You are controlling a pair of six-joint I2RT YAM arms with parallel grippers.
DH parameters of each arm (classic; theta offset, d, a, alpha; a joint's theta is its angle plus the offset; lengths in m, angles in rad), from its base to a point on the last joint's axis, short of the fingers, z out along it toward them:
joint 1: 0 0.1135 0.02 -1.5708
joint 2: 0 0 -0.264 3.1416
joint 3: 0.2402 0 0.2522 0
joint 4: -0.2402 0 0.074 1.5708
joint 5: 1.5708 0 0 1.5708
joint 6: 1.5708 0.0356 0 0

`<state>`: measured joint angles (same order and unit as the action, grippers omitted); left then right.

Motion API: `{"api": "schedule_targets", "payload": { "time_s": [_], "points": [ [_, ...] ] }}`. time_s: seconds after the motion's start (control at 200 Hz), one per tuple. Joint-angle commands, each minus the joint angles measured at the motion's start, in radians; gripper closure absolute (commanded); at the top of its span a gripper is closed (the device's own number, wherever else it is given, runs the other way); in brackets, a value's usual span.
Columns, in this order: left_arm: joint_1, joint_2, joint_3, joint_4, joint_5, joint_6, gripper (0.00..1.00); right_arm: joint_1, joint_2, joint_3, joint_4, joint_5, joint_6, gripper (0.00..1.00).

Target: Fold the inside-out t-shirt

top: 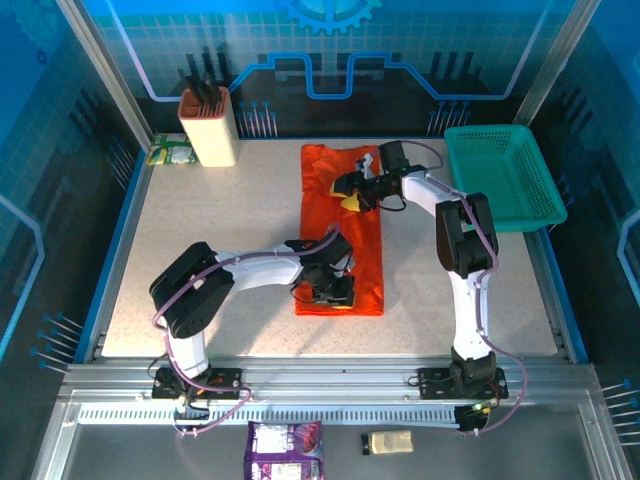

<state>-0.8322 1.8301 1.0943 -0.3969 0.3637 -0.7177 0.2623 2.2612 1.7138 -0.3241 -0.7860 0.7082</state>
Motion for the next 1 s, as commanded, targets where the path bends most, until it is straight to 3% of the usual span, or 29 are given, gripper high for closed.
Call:
{"api": "schedule_targets", "payload": {
  "time_s": [0.0, 0.305, 0.465, 0.74, 0.996],
  "points": [
    [-0.002, 0.011, -0.046, -0.035, 0.015, -0.038, 0.98, -0.018, 0.083, 0.048, -0.03, -0.003, -0.015, 0.36],
    [-0.005, 0.012, -0.111, -0.011, 0.039, -0.064, 0.98, -0.042, 0.266, 0.191, -0.09, 0.026, -0.036, 0.36],
    [-0.004, -0.005, -0.125, 0.01, 0.043, -0.083, 0.98, -0.044, 0.264, 0.214, -0.1, 0.012, -0.035, 0.36],
    [0.003, -0.142, 0.013, -0.016, 0.012, -0.095, 0.96, -0.011, -0.013, 0.137, -0.163, 0.03, -0.061, 0.36],
    [0.134, -0.279, -0.035, -0.132, -0.076, -0.014, 0.96, -0.01, -0.381, -0.217, -0.204, 0.123, -0.11, 0.37]
  ]
}}
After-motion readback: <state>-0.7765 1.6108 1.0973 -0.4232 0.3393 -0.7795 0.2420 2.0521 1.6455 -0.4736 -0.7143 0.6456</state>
